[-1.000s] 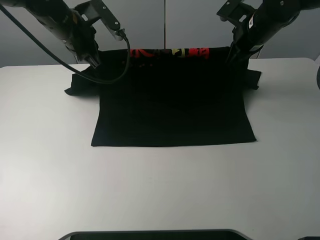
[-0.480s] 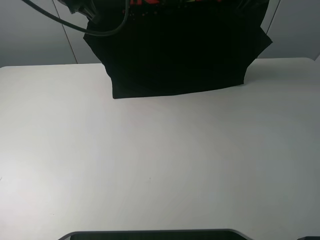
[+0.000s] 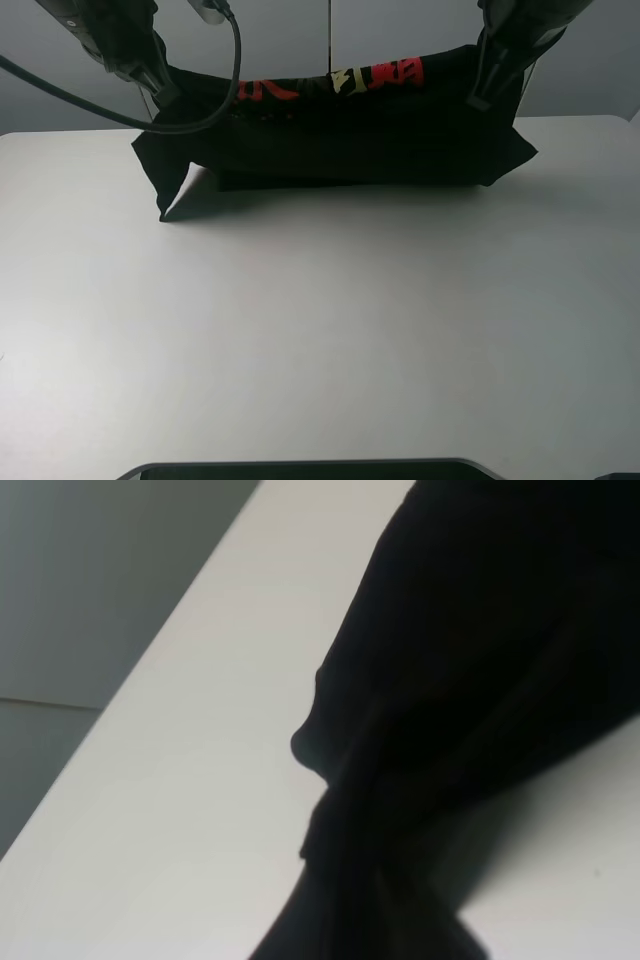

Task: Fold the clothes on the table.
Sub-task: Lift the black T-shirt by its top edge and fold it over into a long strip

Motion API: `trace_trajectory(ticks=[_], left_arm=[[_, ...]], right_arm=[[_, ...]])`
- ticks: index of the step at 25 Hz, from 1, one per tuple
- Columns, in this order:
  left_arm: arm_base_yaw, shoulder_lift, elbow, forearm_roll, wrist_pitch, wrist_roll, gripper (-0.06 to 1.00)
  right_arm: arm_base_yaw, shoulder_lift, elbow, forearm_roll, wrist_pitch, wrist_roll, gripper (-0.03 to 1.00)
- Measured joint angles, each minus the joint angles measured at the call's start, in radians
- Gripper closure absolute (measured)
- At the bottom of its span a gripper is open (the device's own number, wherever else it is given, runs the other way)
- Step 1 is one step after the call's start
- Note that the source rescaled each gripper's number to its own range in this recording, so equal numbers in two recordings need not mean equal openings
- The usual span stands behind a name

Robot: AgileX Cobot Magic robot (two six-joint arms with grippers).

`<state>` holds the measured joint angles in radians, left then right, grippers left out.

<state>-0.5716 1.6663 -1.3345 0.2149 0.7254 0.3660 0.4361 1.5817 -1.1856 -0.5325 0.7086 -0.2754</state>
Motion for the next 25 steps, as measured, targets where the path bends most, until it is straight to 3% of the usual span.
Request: trace_trajectory(ticks=[3,11,18,25], left_arm=[[-0.002,-0.074,0.051,-0.012,0.012,0.002,0.94],[-0.006,-0.177,0.187,-0.061,0.061,0.002,0.94],[-0.006,-0.273,0.336,-0.125,0.063,0.002,0.94],[-0.006,-0.390,0.421,-0.191,0.068,0.002,0.94]], right_arm=[[0.000,-0.050,0.047,0.029,0.012,-0.037,0.97],[0.002,-0.176,0.121,0.245,0.079,-0.189,0.97],[0.002,-0.256,0.211,0.368,0.119,-0.214,0.97],[0.002,-0.318,0.239,0.504,0.240,-0.285,0.97]])
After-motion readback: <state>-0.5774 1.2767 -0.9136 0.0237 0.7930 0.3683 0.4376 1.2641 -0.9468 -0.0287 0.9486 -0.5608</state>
